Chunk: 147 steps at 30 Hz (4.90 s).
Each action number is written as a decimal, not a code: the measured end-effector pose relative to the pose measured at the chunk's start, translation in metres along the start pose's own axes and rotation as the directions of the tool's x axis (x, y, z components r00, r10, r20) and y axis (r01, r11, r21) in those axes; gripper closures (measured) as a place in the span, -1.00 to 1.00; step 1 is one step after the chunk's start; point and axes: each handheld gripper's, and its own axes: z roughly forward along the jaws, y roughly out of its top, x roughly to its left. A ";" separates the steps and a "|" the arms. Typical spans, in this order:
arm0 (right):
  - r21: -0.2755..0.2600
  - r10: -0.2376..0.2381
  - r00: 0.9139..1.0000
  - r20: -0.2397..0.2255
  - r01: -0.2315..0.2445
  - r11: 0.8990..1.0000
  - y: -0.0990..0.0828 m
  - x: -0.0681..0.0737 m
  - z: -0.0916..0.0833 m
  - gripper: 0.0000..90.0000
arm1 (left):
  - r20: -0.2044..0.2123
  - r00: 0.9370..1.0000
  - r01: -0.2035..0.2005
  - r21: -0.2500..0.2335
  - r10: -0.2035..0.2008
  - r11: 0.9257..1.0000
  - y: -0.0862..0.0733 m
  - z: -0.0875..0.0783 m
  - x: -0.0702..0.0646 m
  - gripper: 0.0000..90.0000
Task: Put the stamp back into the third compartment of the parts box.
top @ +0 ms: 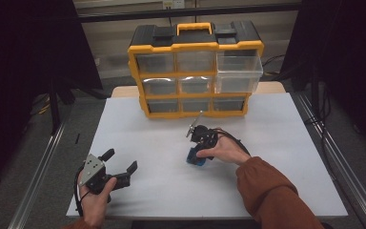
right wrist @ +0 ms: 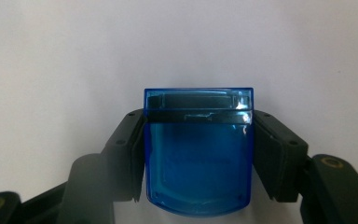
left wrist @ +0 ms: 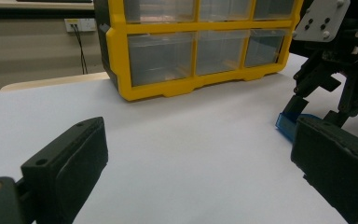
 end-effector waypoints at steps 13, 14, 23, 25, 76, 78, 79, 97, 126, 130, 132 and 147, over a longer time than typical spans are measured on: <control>-0.065 0.016 1.000 -0.005 -0.016 0.998 -0.004 -0.003 -0.016 -0.08 | -0.001 1.000 -0.014 -0.004 0.014 1.000 0.001 0.000 -0.001 -0.91; -0.066 0.012 1.000 -0.011 -0.013 0.998 -0.004 -0.003 -0.018 -0.08 | -0.006 1.000 -0.022 -0.003 0.022 1.000 0.001 -0.001 -0.001 -0.91; -0.142 -0.004 1.000 0.014 0.006 0.990 -0.008 -0.006 -0.036 -0.08 | 0.002 1.000 -0.017 -0.006 0.017 1.000 0.001 0.000 -0.001 -0.91; -0.155 0.002 1.000 0.015 0.000 0.988 -0.009 -0.005 -0.043 -0.08 | -0.005 1.000 -0.019 -0.010 0.019 1.000 0.001 0.000 -0.001 -0.91; -0.411 -0.090 0.985 0.144 0.142 0.900 0.014 0.015 -0.198 -0.08 | -0.006 1.000 -0.004 -0.012 0.004 1.000 0.001 -0.001 0.001 -0.91; -0.414 -0.086 0.984 0.154 0.143 0.899 0.015 0.015 -0.203 -0.08 | -0.008 1.000 -0.004 -0.014 0.004 1.000 0.001 -0.001 0.001 -0.91; -0.414 -0.086 0.984 0.154 0.143 0.899 0.015 0.015 -0.203 -0.08 | -0.013 1.000 -0.012 -0.016 0.012 1.000 0.001 -0.002 0.001 -0.91; -0.423 -0.055 0.975 0.216 0.144 0.895 0.018 0.011 -0.252 -0.08 | -0.014 1.000 -0.005 -0.011 0.005 1.000 0.001 -0.001 0.001 -0.91; -0.403 0.033 0.952 0.306 0.098 0.910 0.014 -0.006 -0.314 -0.08 | -0.013 1.000 -0.006 -0.011 0.006 1.000 0.001 0.000 0.001 -0.91; -0.398 0.053 0.945 0.323 0.084 0.914 0.020 -0.011 -0.322 -0.08 | -0.014 1.000 -0.009 -0.009 0.009 1.000 0.001 0.000 0.001 -0.91; -0.389 0.070 0.943 0.324 0.066 0.919 0.023 -0.017 -0.326 -0.08 | -0.010 1.000 -0.015 -0.006 0.014 1.000 0.001 0.000 0.000 -0.91; -0.266 0.130 0.928 0.349 -0.035 0.963 0.045 -0.051 -0.325 -0.08 | -0.011 1.000 0.006 -0.016 -0.006 1.000 0.000 -0.001 0.000 -0.91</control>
